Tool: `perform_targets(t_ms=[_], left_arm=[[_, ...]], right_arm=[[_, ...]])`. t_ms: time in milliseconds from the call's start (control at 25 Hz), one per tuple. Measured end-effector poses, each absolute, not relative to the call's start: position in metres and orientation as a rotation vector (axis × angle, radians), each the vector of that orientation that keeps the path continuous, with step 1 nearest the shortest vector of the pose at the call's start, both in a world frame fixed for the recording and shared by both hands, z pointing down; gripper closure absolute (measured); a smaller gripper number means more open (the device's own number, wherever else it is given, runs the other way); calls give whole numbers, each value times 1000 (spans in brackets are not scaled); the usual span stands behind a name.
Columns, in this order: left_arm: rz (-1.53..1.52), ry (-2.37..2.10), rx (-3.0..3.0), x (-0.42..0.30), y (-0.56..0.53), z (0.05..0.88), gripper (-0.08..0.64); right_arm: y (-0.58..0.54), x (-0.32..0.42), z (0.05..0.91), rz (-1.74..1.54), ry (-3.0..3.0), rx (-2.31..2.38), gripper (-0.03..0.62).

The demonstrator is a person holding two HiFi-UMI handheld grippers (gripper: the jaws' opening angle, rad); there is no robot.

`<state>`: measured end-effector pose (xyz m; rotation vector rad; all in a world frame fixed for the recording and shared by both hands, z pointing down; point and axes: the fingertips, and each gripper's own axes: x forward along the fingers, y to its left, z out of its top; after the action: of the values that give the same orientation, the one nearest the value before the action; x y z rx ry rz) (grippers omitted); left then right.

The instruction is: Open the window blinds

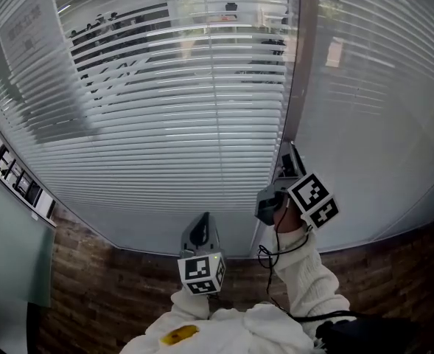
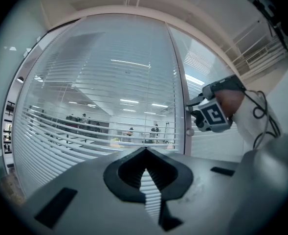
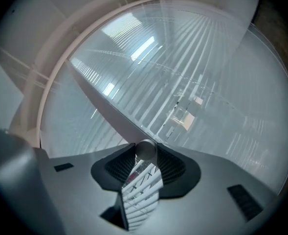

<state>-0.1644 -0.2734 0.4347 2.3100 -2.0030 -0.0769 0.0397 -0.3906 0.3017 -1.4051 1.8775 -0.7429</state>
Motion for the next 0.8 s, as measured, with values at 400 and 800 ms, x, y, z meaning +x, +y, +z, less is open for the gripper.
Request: perform_targets(t_ms=[400, 800], left_arm=[[-89, -2035, 2254, -167, -267, 435, 561], [-28, -2017, 2212, -147, -249, 461, 561]], right_arm=[[-294, -24, 442, -218, 2684, -1563, 581], [-261, -50, 468, -229, 2808, -1426, 581]])
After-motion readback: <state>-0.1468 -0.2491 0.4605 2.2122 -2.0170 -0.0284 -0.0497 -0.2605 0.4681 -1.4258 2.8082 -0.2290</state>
